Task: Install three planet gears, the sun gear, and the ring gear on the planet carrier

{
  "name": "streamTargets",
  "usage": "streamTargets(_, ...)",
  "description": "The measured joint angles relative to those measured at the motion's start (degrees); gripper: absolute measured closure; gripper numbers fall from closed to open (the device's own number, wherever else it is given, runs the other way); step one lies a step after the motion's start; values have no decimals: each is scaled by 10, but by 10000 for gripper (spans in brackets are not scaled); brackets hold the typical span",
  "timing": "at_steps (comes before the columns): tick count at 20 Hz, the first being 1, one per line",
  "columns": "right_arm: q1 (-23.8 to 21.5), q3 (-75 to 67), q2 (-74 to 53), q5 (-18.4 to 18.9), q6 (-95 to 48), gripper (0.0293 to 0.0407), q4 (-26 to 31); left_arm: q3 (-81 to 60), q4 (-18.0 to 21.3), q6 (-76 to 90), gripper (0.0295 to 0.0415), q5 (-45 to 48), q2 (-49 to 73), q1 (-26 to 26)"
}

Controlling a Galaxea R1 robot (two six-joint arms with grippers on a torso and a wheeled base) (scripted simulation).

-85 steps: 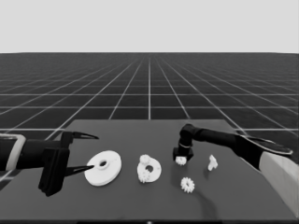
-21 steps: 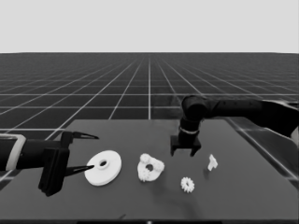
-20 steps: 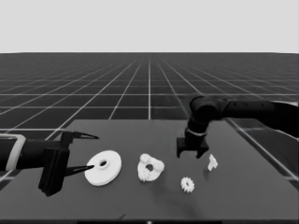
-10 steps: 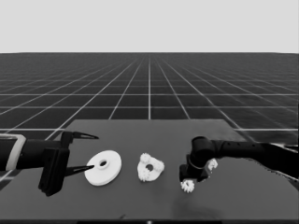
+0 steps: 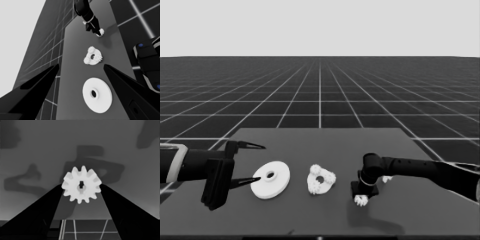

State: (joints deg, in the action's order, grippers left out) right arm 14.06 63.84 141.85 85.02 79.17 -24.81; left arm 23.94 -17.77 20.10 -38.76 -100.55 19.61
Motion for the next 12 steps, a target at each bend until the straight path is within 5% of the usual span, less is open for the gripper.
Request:
streamTargets(7, 0, 0, 0, 0, 0, 390, 0, 0, 0, 0, 326, 0, 0, 0)
streamTargets(9, -167, -109, -31, 53, 63, 390, 170, 0, 0, 0, 326, 0, 0, 0)
streamTargets(12, -267, -98, -27, 53, 59, 390, 262, 0, 0, 0, 326, 0, 0, 0)
